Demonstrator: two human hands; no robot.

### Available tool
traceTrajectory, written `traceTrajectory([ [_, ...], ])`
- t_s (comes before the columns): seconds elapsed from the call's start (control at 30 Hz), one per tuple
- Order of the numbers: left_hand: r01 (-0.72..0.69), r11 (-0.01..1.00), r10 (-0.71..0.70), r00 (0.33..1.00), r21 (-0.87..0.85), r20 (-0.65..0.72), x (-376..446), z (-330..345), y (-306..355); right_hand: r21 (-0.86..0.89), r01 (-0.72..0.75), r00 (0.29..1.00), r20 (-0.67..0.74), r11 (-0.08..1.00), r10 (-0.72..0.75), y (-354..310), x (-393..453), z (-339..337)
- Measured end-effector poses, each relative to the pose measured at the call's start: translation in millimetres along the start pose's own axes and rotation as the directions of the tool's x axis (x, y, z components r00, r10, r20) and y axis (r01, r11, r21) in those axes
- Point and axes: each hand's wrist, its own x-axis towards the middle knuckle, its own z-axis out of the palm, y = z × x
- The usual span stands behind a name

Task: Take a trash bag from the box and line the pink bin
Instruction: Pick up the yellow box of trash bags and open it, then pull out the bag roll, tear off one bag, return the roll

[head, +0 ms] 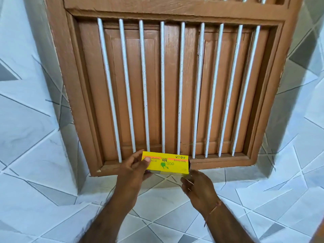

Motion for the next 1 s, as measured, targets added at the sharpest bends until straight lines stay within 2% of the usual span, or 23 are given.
traceTrajectory([
  [0.07, -0.093, 0.976, 0.094, 0.996, 0.196, 0.001, 0, 9, 10, -0.100, 0.006, 0.998, -0.067, 0.995, -0.013, 6, 9, -5],
  [0.1, -0.177, 0.920, 0.176, 0.984, 0.351, 0.034, -1, 16, 17, -0.099, 0.000, 0.999, -0.052, 0.995, -0.005, 9, 10, -7],
  [0.17, -0.359, 0.701, 0.312, 0.931, 0.616, 0.188, -7, 32, 30, 0.098, -0.103, 0.993, 0.067, 0.990, 0.097, 13, 10, -5],
  [0.23, -0.483, 0.500, 0.363, 0.871, 0.719, 0.332, -13, 48, 42, 0.299, -0.235, 0.964, 0.195, 0.925, 0.182, 17, 9, -1],
  [0.27, -0.518, 0.435, 0.376, 0.848, 0.737, 0.374, -15, 56, 49, 0.360, -0.278, 0.951, 0.231, 0.891, 0.204, 18, 9, 0],
  [0.37, -0.567, 0.349, 0.401, 0.810, 0.746, 0.428, -9, 70, 64, 0.444, -0.373, 0.915, 0.324, 0.815, 0.242, 23, 11, -3],
  [0.47, -0.582, 0.358, 0.427, 0.797, 0.730, 0.427, 8, 71, 73, 0.419, -0.379, 0.911, 0.326, 0.825, 0.253, 23, 11, -4],
  [0.53, -0.567, 0.424, 0.478, 0.803, 0.707, 0.357, 21, 59, 79, 0.423, -0.334, 0.935, 0.266, 0.842, 0.237, 22, 14, -9],
  [0.63, -0.402, 0.656, 0.482, 0.874, 0.639, 0.055, 49, 15, 64, 0.435, -0.244, 0.969, 0.148, 0.867, 0.199, 13, 22, -25],
  [0.67, -0.298, 0.773, 0.418, 0.903, 0.559, -0.096, 58, -5, 49, 0.433, -0.216, 0.976, 0.116, 0.875, 0.184, 7, 24, -32],
  [0.73, -0.047, 0.955, 0.148, 0.931, 0.293, -0.335, 68, -37, 8, 0.430, -0.153, 0.988, 0.052, 0.890, 0.145, -4, 27, -45],
  [0.8, 0.146, 0.985, -0.099, 0.921, 0.096, -0.377, 73, -51, -37, 0.410, -0.097, 0.995, 0.013, 0.907, 0.101, -13, 28, -51],
  [0.87, 0.229, 0.972, -0.189, 0.888, 0.046, -0.419, 77, -52, -70, 0.371, -0.057, 0.998, -0.008, 0.927, 0.064, -20, 28, -52],
  [0.93, 0.220, 0.943, -0.068, 0.863, 0.250, -0.501, 83, -47, -92, 0.339, -0.042, 0.999, -0.007, 0.940, 0.047, -22, 28, -48],
  [1.0, 0.180, 0.867, 0.082, 0.868, 0.464, -0.490, 86, -41, -99, 0.339, -0.042, 0.999, -0.003, 0.940, 0.046, -21, 25, -42],
])
